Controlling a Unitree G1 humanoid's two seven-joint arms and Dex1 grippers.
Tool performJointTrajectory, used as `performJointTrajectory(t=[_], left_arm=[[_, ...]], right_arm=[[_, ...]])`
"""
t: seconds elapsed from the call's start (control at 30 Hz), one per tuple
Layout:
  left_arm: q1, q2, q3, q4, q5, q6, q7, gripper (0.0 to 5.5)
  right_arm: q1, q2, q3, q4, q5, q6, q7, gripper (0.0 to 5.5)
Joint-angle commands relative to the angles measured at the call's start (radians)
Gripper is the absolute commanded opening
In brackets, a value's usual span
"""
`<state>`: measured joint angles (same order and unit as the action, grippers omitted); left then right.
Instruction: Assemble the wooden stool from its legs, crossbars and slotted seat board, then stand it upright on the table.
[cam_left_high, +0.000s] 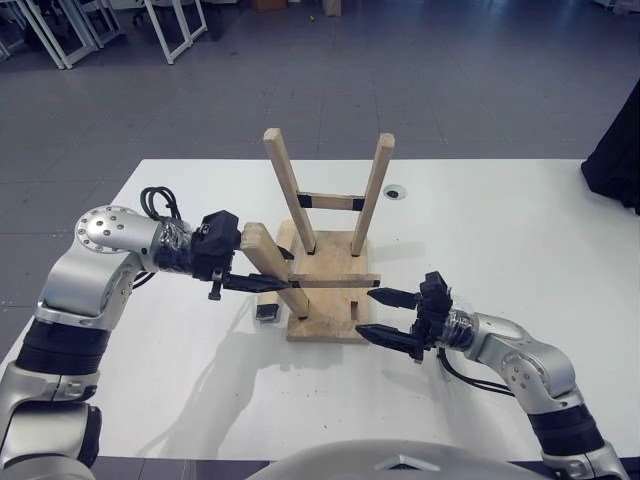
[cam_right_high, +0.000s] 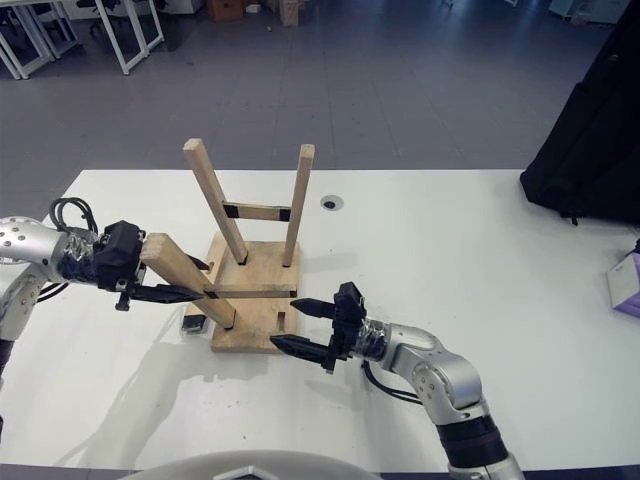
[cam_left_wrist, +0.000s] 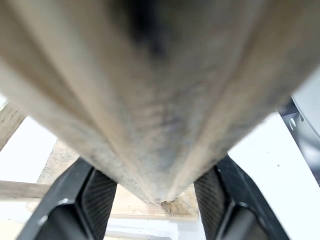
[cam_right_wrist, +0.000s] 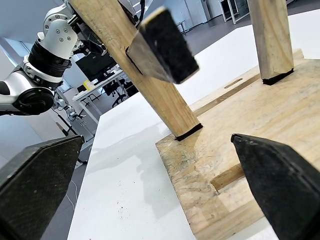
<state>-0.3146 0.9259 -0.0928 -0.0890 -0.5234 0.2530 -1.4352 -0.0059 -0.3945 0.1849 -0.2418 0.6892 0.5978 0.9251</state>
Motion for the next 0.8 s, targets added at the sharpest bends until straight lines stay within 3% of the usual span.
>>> performJointTrajectory(t=[0.03, 0.13, 0.23, 0.4, 0.6, 0.8], left_arm=[[0.120, 0.017, -0.112, 0.007, 0.124, 0.027, 0.007, 2.03], [0.098, 0.010, -0.096, 0.030, 0.086, 0.051, 0.011, 2.03], [0.072, -0.002, -0.068, 0.036, 0.061, 0.079, 0.033, 2.82], [0.049, -0.017, 0.006, 0.006, 0.026, 0.105, 0.067, 3.63], [0.121, 0.011, 0.082, -0.046, 0.025, 0.102, 0.084, 3.63], [0.219, 0.030, 0.267, -0.169, -0.059, 0.125, 0.115, 3.63]], right_arm=[[0.007, -0.002, 0.003, -0.005, -0.015, -0.004, -0.003, 5.50], [0.006, 0.002, 0.007, -0.005, -0.016, -0.003, -0.005, 5.50], [0.003, 0.004, 0.006, -0.003, -0.014, -0.003, -0.006, 5.50], [0.006, 0.006, 0.003, -0.002, -0.015, -0.007, -0.008, 5.50], [0.011, -0.001, -0.004, -0.006, -0.014, -0.007, -0.008, 5.50], [0.024, -0.003, -0.008, -0.016, -0.013, -0.004, -0.013, 5.50]])
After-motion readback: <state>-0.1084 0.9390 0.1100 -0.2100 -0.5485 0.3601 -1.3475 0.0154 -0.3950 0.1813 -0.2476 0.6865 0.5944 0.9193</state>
